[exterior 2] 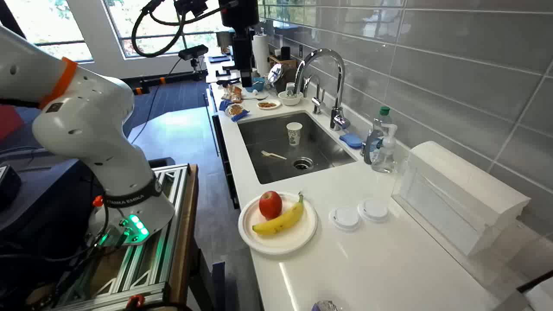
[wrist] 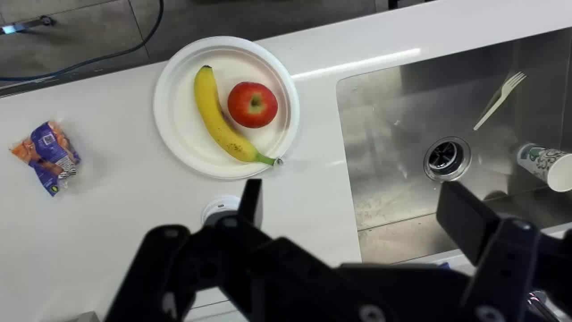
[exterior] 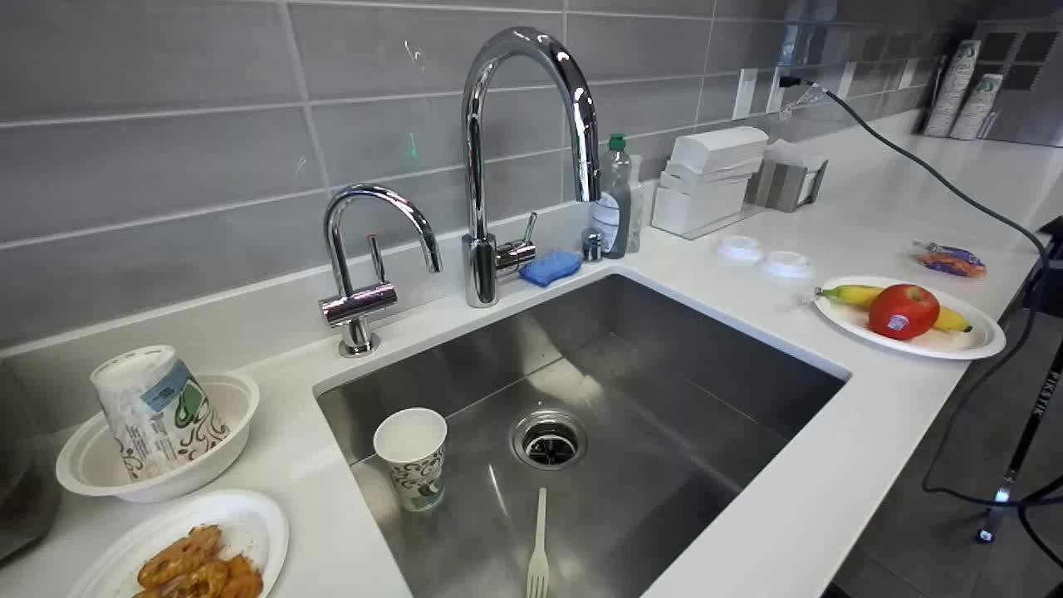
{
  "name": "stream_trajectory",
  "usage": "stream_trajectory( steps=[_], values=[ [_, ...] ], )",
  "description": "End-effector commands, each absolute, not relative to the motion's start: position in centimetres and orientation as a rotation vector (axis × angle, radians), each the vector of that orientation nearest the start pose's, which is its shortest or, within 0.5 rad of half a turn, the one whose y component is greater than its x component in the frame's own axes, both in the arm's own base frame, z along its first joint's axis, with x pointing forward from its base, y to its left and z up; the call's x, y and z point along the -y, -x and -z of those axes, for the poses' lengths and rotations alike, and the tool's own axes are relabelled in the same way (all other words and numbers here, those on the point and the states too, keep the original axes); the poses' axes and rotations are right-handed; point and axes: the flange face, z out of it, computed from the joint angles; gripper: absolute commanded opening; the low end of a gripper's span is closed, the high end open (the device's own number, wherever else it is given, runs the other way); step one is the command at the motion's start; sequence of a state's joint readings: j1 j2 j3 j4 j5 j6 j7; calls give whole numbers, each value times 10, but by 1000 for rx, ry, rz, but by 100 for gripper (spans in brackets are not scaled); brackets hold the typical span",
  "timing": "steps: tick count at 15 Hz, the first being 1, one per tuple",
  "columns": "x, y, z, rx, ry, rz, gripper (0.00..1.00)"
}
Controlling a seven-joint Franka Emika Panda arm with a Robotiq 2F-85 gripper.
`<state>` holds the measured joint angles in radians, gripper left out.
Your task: Open the soap bottle
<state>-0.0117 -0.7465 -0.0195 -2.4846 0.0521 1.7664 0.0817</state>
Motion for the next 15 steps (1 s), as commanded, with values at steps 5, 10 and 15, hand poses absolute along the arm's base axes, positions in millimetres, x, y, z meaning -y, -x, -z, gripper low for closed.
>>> stream_trajectory(
  steps=[5, 10, 15],
  values=[
    [7, -329, -535, -180, 3071, 39, 100],
    [-6, -349, -526, -104, 3069, 56, 100],
    [-53, -399, -492, 25, 3060, 79, 100]
  ],
)
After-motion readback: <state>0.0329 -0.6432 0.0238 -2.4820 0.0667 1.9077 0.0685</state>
